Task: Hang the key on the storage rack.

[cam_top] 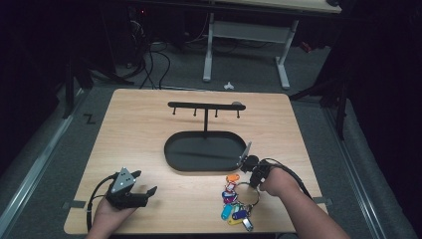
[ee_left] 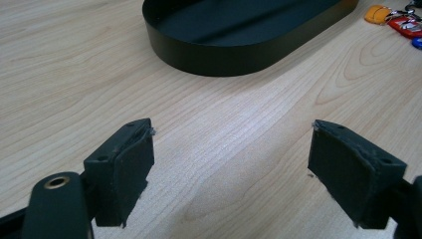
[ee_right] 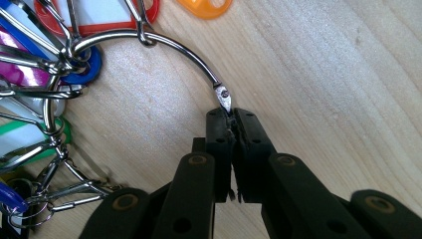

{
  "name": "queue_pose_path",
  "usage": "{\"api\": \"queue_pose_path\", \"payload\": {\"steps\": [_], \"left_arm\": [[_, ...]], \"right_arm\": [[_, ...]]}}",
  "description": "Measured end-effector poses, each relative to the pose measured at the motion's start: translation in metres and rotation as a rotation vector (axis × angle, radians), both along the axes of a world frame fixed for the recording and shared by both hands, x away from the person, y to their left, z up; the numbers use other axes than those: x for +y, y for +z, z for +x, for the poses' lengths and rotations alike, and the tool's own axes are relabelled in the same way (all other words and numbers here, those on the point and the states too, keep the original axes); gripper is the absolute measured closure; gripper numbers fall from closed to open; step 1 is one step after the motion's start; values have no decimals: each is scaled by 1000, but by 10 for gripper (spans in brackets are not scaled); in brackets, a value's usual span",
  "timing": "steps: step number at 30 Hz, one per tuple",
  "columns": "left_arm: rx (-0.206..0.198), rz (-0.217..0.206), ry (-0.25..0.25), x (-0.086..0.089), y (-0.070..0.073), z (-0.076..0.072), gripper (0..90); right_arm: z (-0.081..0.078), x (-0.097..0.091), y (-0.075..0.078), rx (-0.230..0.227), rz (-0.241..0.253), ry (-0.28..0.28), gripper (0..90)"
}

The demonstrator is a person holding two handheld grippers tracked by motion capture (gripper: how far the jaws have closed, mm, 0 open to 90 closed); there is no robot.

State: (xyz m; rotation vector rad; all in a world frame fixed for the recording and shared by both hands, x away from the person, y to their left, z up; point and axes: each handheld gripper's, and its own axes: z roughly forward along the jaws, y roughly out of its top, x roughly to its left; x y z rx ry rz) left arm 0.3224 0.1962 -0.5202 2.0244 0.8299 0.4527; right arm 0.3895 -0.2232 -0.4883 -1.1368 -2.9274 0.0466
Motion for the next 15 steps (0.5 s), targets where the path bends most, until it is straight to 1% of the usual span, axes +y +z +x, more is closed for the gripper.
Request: {"api": "queue_pose_path", "payload": {"steps": [2,3,9,10,13,14,15], "left_arm": [[0,-1,1,0,0,0,189],[1,-1,1,0,0,1,189],[4,-1,2,0,0,0,190],[4,3,1,0,0,0,191],[4,4,5,1,0,0,191],[3,-2,10,2,0,0,191],[2,0,10,3,0,0,192]], "right_arm": [[-1,-1,0,-9,4,3,865],[-1,-2,0,-15,14,-2,870],[-2,-2,2,-27,21,-7,872],[-3,-3,5,-29,29,-13,872],[-5,-4,22,-53,57,-23,872],[-6,-5,28,-66,73,-17,871],[-7,-5,37,-81,83,-16,872]]}}
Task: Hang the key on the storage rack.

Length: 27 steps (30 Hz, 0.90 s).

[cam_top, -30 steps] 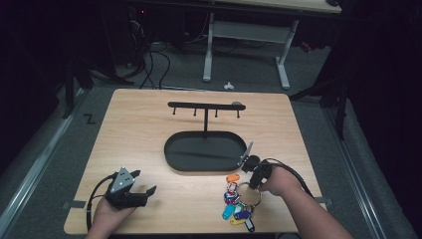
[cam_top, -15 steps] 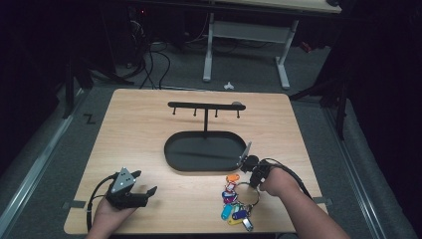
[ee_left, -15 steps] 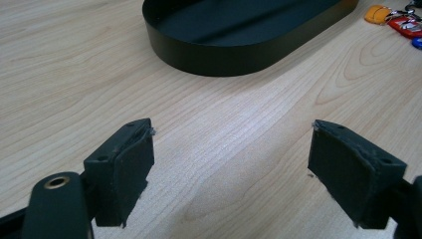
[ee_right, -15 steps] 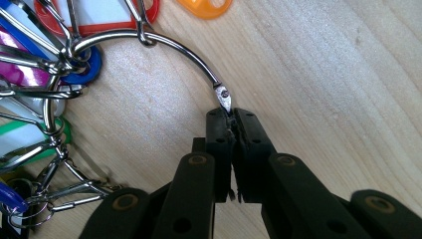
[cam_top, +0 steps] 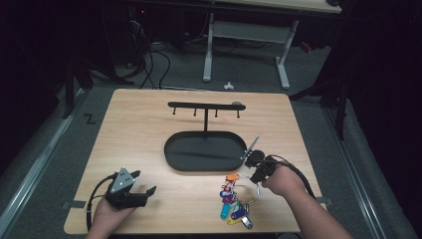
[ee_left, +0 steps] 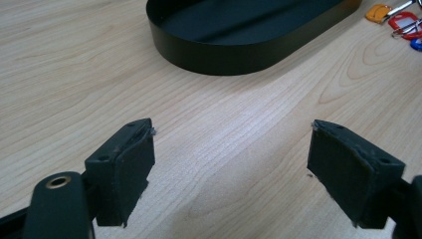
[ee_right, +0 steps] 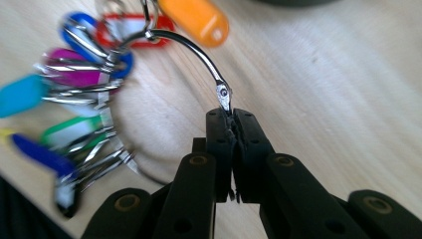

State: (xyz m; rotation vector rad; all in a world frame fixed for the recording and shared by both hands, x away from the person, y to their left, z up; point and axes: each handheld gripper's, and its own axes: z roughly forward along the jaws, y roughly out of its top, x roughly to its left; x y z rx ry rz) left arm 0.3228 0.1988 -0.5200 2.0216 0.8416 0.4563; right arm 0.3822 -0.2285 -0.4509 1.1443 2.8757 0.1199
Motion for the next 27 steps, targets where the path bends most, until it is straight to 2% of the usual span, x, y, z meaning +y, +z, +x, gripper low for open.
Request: {"api": "queue_pose_path", "payload": {"steps": [4,14,20,27], "left_arm": [[0,-1,2,0,0,0,193],[-3,-1,0,0,0,0,193],[0,2,-4,-1,0,0,194],[2,5,-8,-1,0,0,196]], "right_arm": [[-5,0,27,-41,32,12,874],[-10,-4,77,-96,62,-4,877],[-9,-7,106,-140,57,-5,877],[-6,-9,129,-161,44,-22,877]]}}
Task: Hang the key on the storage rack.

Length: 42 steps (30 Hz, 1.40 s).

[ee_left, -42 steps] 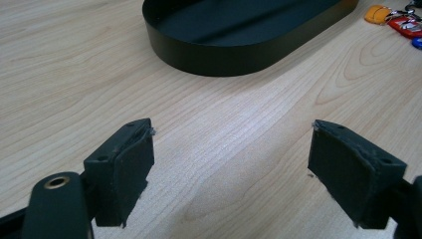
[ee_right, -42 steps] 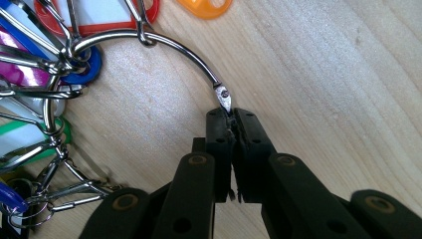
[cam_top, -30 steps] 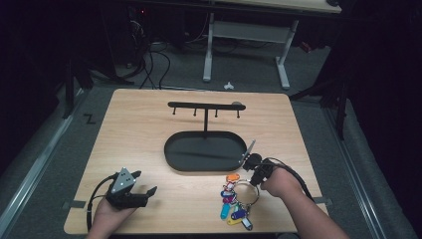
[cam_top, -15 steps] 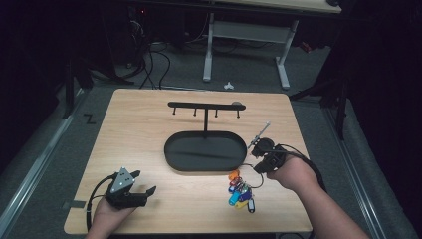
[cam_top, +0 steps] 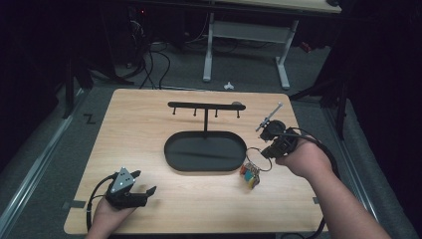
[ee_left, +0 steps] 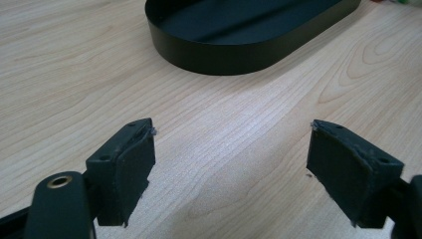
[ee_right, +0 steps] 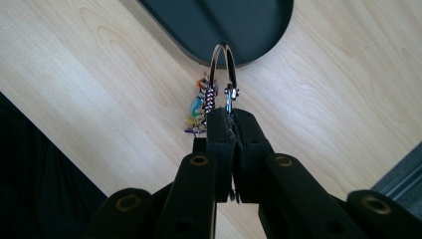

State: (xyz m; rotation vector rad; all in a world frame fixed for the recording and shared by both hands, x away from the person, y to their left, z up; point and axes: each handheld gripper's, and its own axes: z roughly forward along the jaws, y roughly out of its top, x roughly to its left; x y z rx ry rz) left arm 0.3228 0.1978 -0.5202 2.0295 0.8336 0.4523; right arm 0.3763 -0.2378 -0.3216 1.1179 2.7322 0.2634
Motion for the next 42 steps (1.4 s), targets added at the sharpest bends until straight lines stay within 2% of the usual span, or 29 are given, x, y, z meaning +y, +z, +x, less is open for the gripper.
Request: {"api": "queue_pose_path", "payload": {"steps": [9,14,31,37,42], "left_arm": [[0,3,-5,-1,0,-1,198],[-2,8,-7,-2,0,-2,198],[-4,-5,-10,-2,0,-2,197],[-5,-6,-11,-1,0,-1,196],[-3,-9,-10,-1,0,-1,196]], "right_arm": [[4,1,27,-18,21,-16,877],[8,1,36,-25,26,-12,877],[23,12,41,-12,37,-5,877],[32,17,42,-17,47,5,877],[44,22,44,-19,69,-14,877]]}}
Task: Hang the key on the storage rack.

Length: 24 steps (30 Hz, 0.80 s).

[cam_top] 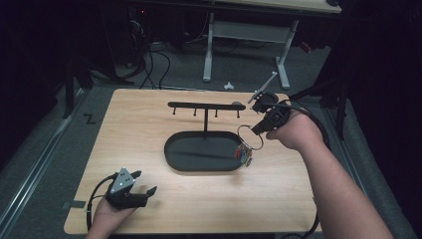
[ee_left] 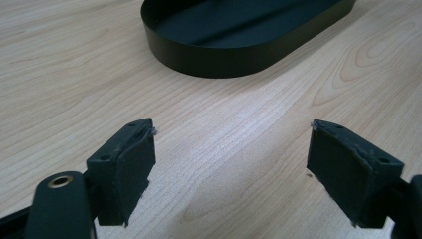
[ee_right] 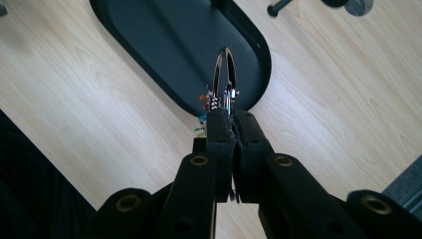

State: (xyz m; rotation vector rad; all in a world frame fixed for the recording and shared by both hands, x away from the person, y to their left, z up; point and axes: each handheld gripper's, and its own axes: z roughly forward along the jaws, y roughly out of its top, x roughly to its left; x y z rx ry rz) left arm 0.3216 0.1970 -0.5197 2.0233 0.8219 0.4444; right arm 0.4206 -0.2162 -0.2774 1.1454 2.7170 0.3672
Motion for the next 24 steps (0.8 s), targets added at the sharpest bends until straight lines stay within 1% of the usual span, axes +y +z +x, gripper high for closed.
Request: {"api": "queue_pose_path", "payload": {"steps": [1,6,8,9,10,12,13,14,16,20,21,22,23,24], "left_arm": [[1,4,-2,0,0,0,196],[0,-2,4,1,0,0,197],[1,-3,4,2,0,0,196],[1,-3,4,2,0,0,197],[1,-1,3,1,0,0,197],[-1,-1,3,1,0,0,197],[-1,-1,2,1,0,-1,197],[-3,-2,3,1,0,-1,197],[-1,-3,4,2,0,0,197],[1,-2,3,2,0,-1,197],[1,-2,3,2,0,-1,197],[1,-2,4,2,0,-1,197],[1,-2,4,2,0,-1,197],[3,0,3,3,0,-1,197]], "right_arm": [[2,0,0,-2,4,11,877],[13,5,0,0,17,18,877],[17,6,-1,5,12,12,877],[19,7,-1,4,4,18,877],[20,7,-1,8,8,5,877],[24,8,-1,2,4,13,877],[25,9,-1,6,6,-3,877],[27,9,-1,1,6,8,877],[30,9,0,1,11,9,877],[38,9,-1,-1,28,-1,877],[41,10,-2,1,29,2,877],[42,11,-2,5,30,-12,877],[44,11,-2,2,30,-4,877],[45,11,-2,8,31,-9,877]]}}
